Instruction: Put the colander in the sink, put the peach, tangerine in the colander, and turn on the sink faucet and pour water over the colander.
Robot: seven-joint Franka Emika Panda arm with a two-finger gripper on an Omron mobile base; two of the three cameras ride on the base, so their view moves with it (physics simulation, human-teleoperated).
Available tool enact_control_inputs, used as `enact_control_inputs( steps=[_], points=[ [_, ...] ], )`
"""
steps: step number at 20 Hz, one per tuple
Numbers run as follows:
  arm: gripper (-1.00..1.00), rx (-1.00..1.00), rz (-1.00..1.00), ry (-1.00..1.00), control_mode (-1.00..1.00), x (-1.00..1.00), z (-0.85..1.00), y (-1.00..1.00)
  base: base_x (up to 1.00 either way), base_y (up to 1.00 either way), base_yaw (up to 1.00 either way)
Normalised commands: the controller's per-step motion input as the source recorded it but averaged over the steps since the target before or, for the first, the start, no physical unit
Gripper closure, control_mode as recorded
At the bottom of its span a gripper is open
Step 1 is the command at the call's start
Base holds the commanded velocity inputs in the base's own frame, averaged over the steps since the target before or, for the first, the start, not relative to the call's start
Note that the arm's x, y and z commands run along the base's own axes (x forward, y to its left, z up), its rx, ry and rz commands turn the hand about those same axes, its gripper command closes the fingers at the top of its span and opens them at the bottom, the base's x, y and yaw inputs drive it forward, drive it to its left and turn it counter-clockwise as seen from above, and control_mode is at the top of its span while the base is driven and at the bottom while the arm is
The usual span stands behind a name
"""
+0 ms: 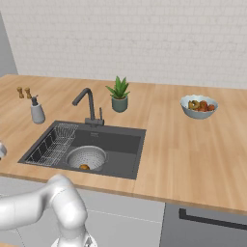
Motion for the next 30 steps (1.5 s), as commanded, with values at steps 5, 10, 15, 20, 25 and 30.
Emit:
enact_control_inputs(
  steps=[5,10,15,20,25,30],
  points=[
    [1.00,-0.01,0.00,-0.01,-1.00,0.00,0.01,-0.06,0.00,0.00,0.00],
    [1.00,0.00,0.00,-0.11,-1.00,-0.01,0.48,-0.77,0.00,0.00,0.00],
    [1.00,0.01,0.00,-0.15,-1.00,0.00,0.65,-1.00,0.00,0.00,0.00],
    [1.00,0.08,0.00,-0.12,-1.00,0.00,0.57,-1.00,0.00,0.00,0.00],
    [1.00,0.12,0.00,-0.05,-1.00,0.00,0.36,-1.00,0.00,0.00,0.00],
    [1.00,0.20,0.00,0.02,-1.00,0.00,0.06,-1.00,0.00,0.00,0.00]
  ],
)
